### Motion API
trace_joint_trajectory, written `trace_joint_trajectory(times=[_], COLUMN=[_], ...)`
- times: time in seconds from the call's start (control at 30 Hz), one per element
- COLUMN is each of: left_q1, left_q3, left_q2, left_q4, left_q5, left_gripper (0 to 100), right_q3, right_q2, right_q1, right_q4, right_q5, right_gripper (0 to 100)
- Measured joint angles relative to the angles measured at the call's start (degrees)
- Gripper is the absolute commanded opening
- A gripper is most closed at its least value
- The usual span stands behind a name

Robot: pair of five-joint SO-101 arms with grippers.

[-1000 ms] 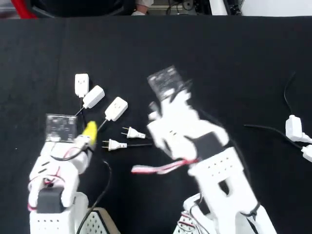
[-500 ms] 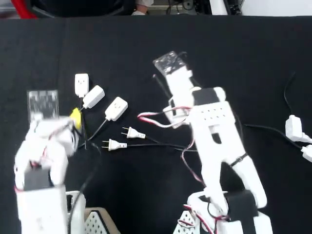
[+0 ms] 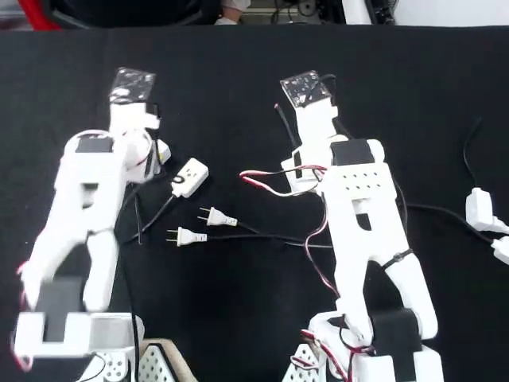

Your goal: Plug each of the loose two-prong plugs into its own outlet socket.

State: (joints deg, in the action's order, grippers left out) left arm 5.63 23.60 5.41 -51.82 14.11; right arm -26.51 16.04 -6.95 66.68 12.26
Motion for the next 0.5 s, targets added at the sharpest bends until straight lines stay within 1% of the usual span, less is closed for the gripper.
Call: trace_joint_trajectory(times=[0.1, 0.2, 0.33, 0.5], left_q1=[0.00, 0.00, 0.00, 0.00], left_q3=[-6.24, -12.22, -19.52, -24.18], left_q2=[-8.62, -15.56, -22.42, -28.31], left_q4=[0.00, -1.85, -3.25, -3.69], left_q5=[1.05, 1.58, 3.25, 6.42], left_gripper=[19, 19, 18, 18], right_q3=[0.00, 0.00, 0.00, 0.00], right_q2=[0.00, 0.00, 0.00, 0.00], right_q1=[0.00, 0.00, 0.00, 0.00], right_q4=[0.00, 0.00, 0.00, 0.00], right_q5=[0.00, 0.00, 0.00, 0.00], right_gripper=[1.1, 1.1, 1.1, 1.1])
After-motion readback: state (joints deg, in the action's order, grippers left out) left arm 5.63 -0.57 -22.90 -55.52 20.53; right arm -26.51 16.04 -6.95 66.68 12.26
